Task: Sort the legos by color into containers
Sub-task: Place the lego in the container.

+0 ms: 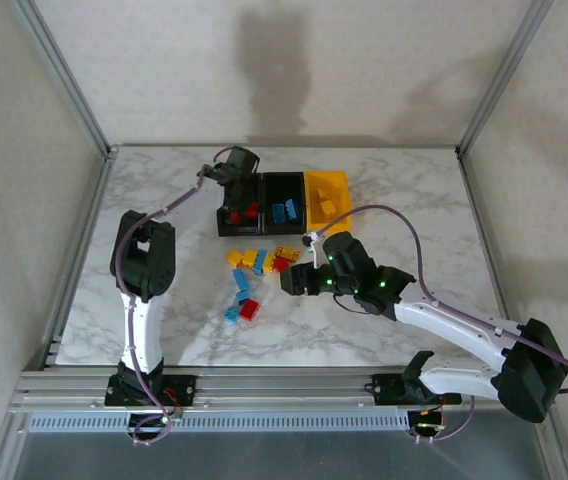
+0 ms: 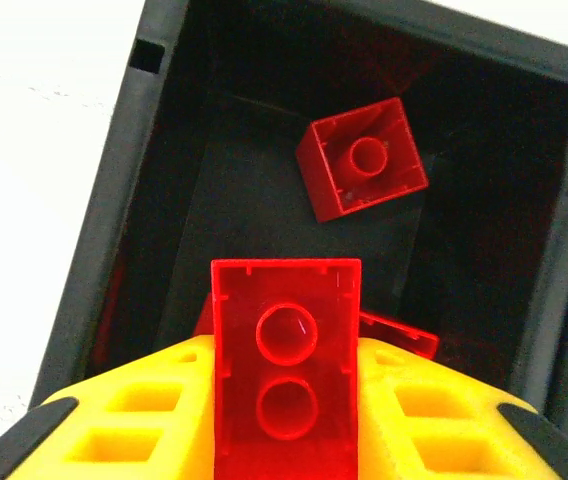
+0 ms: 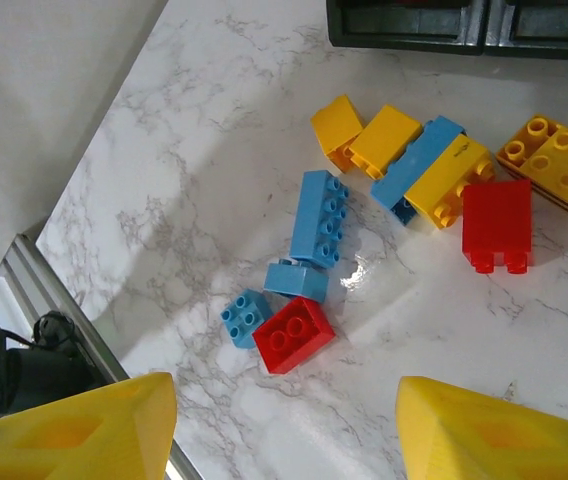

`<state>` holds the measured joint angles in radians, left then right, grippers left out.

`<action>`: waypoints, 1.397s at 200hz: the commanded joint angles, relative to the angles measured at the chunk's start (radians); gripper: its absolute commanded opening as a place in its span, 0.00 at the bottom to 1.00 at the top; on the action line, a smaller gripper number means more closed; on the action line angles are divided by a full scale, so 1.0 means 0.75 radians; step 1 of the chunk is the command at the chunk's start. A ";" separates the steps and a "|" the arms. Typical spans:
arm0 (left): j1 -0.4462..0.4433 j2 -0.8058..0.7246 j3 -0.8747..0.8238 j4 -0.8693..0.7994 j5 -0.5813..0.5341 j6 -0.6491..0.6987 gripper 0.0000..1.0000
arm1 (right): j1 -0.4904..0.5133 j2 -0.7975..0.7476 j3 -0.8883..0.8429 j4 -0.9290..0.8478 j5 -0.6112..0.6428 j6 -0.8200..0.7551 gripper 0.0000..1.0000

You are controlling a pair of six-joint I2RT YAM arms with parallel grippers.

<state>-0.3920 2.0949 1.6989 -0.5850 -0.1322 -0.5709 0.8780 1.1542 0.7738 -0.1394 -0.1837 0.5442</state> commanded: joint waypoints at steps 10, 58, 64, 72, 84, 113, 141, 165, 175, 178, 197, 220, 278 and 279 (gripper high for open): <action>-0.005 0.053 0.071 -0.072 -0.056 0.009 0.30 | 0.016 -0.049 -0.029 -0.004 0.032 0.020 0.60; -0.006 0.105 0.091 -0.087 -0.081 0.000 0.37 | 0.016 -0.080 -0.042 -0.017 0.043 0.023 0.60; -0.007 0.107 0.091 -0.085 -0.079 0.000 0.38 | 0.016 -0.082 -0.043 -0.019 0.047 0.023 0.60; -0.006 0.108 0.089 -0.087 -0.078 0.000 0.40 | 0.016 -0.085 -0.044 -0.017 0.047 0.021 0.60; -0.009 0.105 0.089 -0.090 -0.076 0.002 0.43 | 0.016 -0.087 -0.046 -0.019 0.051 0.021 0.60; -0.009 0.080 0.089 -0.091 -0.077 0.006 0.48 | 0.016 -0.083 -0.048 -0.015 0.049 0.022 0.60; -0.015 0.031 0.088 -0.091 -0.050 0.014 0.49 | 0.016 -0.086 -0.041 -0.027 0.069 0.025 0.60; -0.037 -0.048 0.078 -0.090 -0.030 0.030 0.51 | 0.016 -0.094 -0.026 -0.055 0.108 0.034 0.61; -0.049 -0.083 0.057 -0.086 -0.028 0.031 0.54 | 0.017 -0.094 -0.017 -0.070 0.132 0.042 0.62; -0.051 -0.104 0.049 -0.082 -0.027 0.031 0.54 | 0.016 -0.094 -0.015 -0.075 0.140 0.043 0.62; -0.065 -0.198 -0.029 -0.045 0.010 0.029 0.55 | 0.016 -0.079 0.004 -0.113 0.172 0.052 0.62; -0.091 -0.336 -0.165 0.015 0.071 0.027 0.57 | 0.016 -0.061 0.023 -0.133 0.186 0.048 0.62; -0.176 -0.694 -0.619 0.111 0.092 -0.042 0.57 | 0.014 -0.020 0.067 -0.192 0.242 0.057 0.62; -0.178 -0.700 -0.631 0.114 0.092 -0.043 0.57 | 0.014 -0.020 0.068 -0.192 0.243 0.056 0.62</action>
<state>-0.5041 1.6608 1.3422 -0.5194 -0.0807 -0.5728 0.8818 1.1236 0.7830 -0.2516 -0.0410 0.5735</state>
